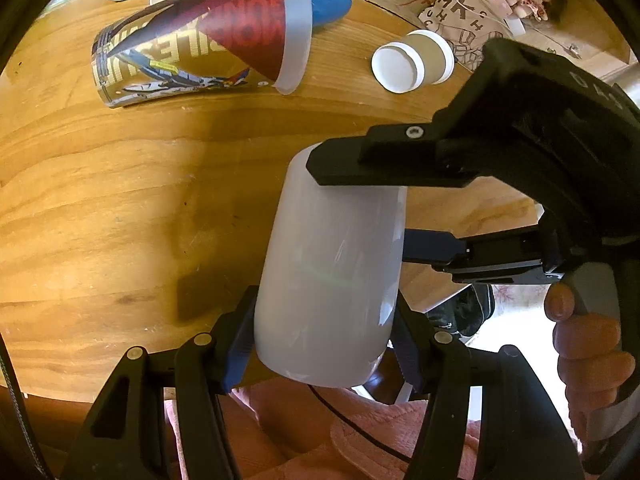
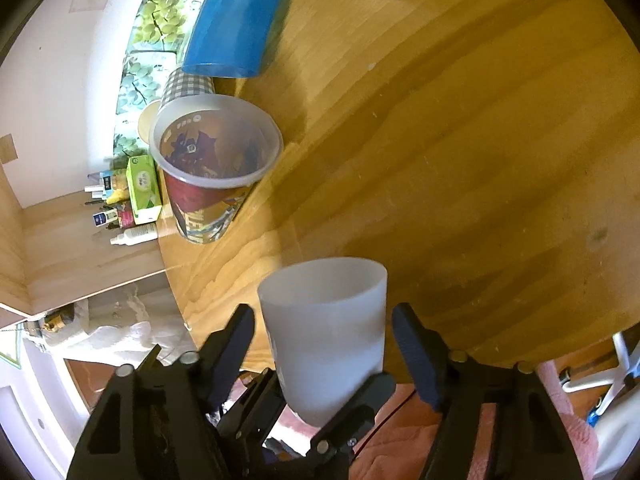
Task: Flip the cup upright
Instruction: 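Grasp the white cup's rim with the right gripper while the left gripper holds its base, then open the left gripper and turn the cup upright with the right gripper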
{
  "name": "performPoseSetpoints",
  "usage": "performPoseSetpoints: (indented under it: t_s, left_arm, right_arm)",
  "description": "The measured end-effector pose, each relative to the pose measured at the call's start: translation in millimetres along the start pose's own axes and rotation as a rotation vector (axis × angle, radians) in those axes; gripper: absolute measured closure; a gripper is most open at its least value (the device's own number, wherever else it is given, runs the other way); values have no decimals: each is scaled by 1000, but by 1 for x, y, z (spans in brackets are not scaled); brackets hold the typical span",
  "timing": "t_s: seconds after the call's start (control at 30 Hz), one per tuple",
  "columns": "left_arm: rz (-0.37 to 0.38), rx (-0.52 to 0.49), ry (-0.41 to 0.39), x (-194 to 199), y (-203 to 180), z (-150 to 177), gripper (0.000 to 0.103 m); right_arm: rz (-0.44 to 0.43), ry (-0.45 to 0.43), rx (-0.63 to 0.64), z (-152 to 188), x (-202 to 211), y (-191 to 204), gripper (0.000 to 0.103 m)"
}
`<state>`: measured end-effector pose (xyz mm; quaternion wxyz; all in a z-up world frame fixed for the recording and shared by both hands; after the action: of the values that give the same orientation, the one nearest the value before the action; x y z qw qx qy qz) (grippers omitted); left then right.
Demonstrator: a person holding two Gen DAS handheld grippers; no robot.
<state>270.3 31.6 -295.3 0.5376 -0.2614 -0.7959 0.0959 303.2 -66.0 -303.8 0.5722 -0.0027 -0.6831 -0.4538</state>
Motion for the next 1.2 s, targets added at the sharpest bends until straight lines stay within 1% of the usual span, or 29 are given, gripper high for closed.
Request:
performPoseSetpoints:
  t_s: [0.13, 0.27, 0.5, 0.6, 0.73, 0.87, 0.93, 1.07, 1.17, 1.2]
  left_arm:
    - [-1, 3, 3, -1, 3, -3, 39]
    - [-9, 5, 3, 4, 5, -8, 39]
    - [-4, 11, 2, 16, 9, -20, 38]
    - [-7, 14, 2, 21, 11, -22, 37]
    - [-24, 15, -6, 27, 17, -21, 30]
    - [-53, 30, 0, 30, 24, -15, 29]
    - [-60, 44, -1, 33, 27, -12, 29]
    - [-72, 63, -9, 40, 33, -7, 29]
    - [-83, 76, -16, 43, 38, -5, 29]
    - [-93, 85, -19, 45, 42, -4, 29]
  right_arm:
    - [2, -2, 21, -1, -2, 3, 39]
    - [-8, -16, 71, 0, -1, 8, 39]
    - [-64, -65, 168, 1, 8, 26, 40]
    - [-54, -113, 232, -2, 14, 33, 40]
    - [-47, -174, 293, -7, 22, 36, 40]
    - [-52, -234, 336, -10, 28, 37, 40]
    - [-43, -271, 377, -10, 31, 39, 40]
    - [-10, -363, 498, -8, 38, 47, 40]
    - [28, -438, 617, -3, 42, 54, 40]
    - [35, -450, 644, 0, 42, 55, 40]
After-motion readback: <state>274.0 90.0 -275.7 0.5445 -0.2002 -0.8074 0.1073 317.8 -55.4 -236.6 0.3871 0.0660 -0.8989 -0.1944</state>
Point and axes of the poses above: each gripper's, at about its wrist camera, not at the fingertips, and x roughly against the way its jaws point, y to its left, z to its underside, the point moved 7 cm from there along -x, roughly the way its jaws point, and after that the axes turned 15 degrees about -y, right-handed, at the moved point
